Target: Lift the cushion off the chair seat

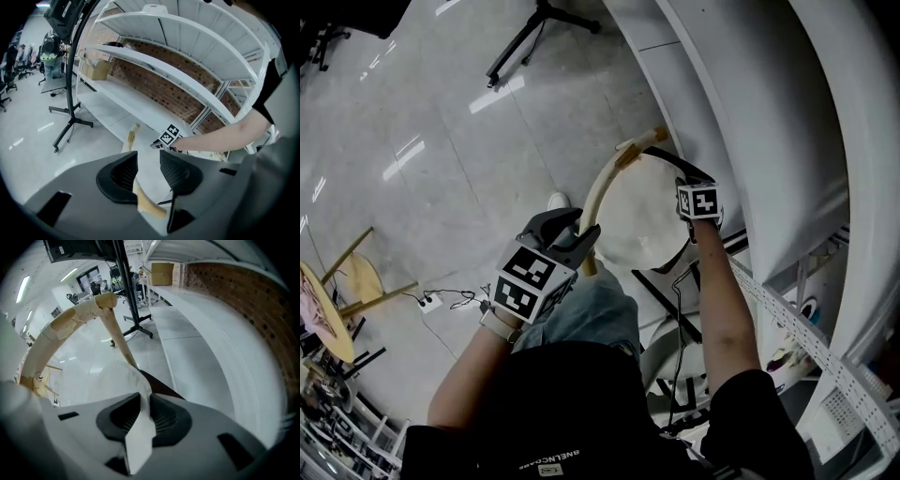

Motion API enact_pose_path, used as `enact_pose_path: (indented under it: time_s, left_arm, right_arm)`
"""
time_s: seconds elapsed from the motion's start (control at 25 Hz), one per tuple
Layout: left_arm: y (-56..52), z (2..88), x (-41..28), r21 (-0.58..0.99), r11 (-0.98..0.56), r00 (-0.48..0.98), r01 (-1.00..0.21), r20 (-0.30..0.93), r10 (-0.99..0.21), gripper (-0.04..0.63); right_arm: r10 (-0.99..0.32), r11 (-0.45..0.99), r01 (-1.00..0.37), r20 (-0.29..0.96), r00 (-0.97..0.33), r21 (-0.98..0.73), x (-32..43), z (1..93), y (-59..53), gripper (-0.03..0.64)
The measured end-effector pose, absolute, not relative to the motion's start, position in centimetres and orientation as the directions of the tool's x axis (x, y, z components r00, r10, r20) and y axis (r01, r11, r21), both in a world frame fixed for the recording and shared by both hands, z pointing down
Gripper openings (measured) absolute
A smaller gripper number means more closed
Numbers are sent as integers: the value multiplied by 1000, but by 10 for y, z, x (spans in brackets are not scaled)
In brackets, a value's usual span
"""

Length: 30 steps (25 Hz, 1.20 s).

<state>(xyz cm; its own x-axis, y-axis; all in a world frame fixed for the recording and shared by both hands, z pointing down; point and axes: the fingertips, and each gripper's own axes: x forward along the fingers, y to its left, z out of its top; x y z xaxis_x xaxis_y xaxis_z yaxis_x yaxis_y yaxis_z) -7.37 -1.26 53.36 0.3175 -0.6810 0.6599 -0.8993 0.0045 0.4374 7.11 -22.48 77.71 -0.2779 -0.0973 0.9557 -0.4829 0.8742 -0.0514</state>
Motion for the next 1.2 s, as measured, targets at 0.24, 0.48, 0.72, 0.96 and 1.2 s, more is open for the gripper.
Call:
enact_pose_path:
  time_s: [0.24, 0.48, 0.72, 0.96, 1.2]
  left_arm:
    - [-7, 531, -69, 422, -15, 327, -906, 678, -658, 147]
    - [-2, 528, -64, 397, -79, 354, -915, 692, -629, 129]
    - [-2, 521, -59, 392, -139, 389, -909, 682, -619, 127]
    - [-5, 512, -51, 395, -207, 435, -895, 670, -602, 127]
    - [-10, 507, -46, 395, -273, 478, -877, 661, -578, 127]
  right_arm:
    - [-134, 864, -502, 948, -290, -31, 70, 745, -207, 72]
    - [-163, 858, -512, 934, -319, -26, 73, 714, -183, 71]
    - [-192, 838, -545, 924, -329, -20, 83, 690, -160, 69]
    - [-214, 832, -554, 919, -331, -6, 88, 664, -137, 66]
    - [-260, 817, -576, 899, -352, 11, 87, 629, -130, 64]
